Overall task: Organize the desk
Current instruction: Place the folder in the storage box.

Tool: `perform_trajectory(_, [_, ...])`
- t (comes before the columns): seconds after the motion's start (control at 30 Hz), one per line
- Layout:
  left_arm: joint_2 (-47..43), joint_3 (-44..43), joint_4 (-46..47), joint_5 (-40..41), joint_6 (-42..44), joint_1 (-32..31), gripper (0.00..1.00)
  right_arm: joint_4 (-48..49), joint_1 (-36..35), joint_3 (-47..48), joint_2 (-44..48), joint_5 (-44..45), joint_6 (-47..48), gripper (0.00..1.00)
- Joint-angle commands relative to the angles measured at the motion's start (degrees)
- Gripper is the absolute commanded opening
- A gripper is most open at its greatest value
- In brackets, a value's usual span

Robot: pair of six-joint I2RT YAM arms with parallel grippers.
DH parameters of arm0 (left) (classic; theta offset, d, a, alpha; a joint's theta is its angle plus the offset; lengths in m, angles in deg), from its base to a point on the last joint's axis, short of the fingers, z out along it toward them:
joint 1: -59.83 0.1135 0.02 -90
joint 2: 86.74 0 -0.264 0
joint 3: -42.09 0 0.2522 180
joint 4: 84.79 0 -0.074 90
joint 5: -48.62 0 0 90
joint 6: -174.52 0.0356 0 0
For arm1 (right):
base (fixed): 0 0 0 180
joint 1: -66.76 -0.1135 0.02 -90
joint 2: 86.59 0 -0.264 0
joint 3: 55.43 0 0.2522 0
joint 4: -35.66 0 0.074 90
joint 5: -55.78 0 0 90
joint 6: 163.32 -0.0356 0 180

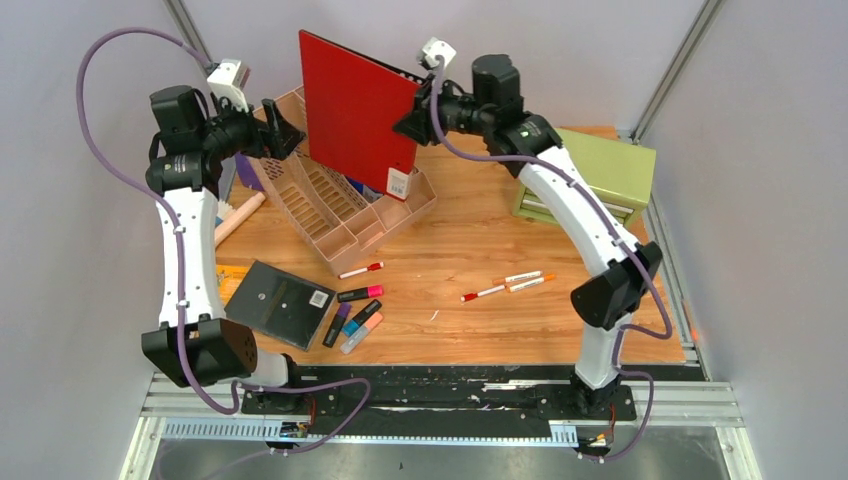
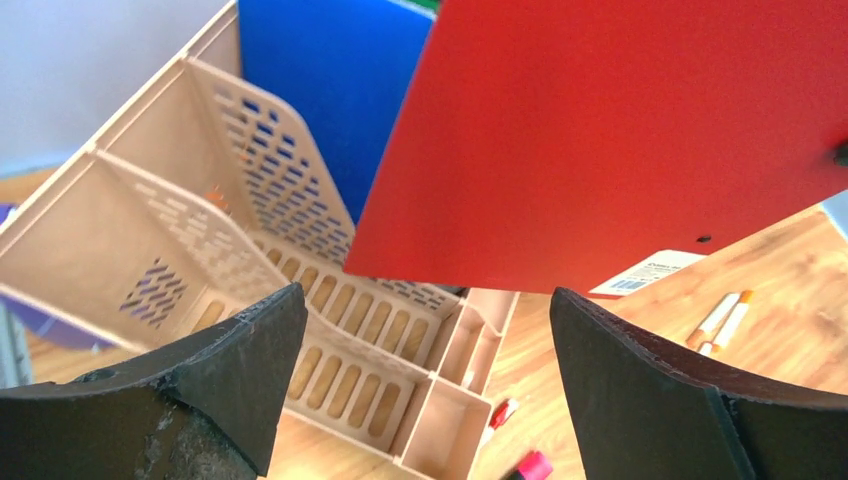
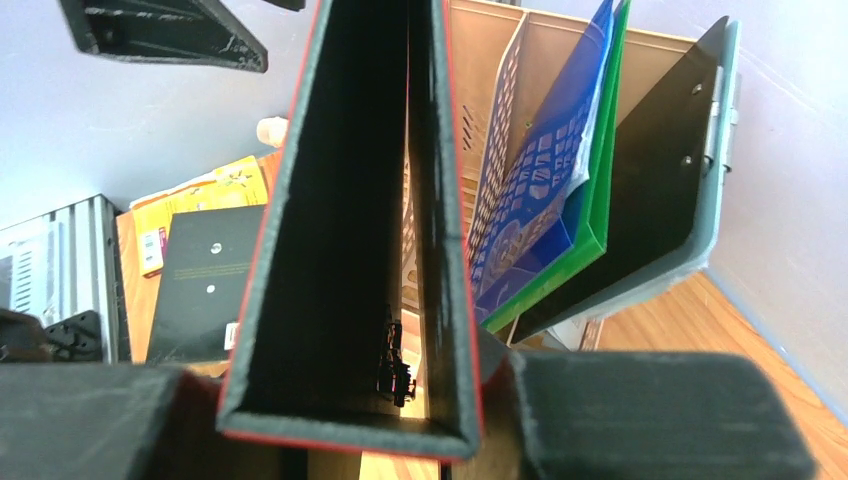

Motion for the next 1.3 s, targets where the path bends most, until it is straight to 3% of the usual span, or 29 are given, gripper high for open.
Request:
perform_trajectory(0.0, [-3.1, -1.5, -4.2, 9.2, 3.1, 0.6, 1.0, 2.9, -3.3, 8.2, -3.5, 8.7, 0.3, 0.0])
perform_trajectory(0.27, [-5.4, -3.2, -6.1, 18.2, 2.3, 3.0, 1.0, 3.8, -7.8, 15.2, -10.2, 16.9, -0.1, 0.0])
perform_trajectory(1.27, [-8.8, 0.3, -4.4, 15.4, 2.8, 4.6, 1.0, 10.3, -15.5, 24.9, -23.5, 30.7, -1.8, 0.0])
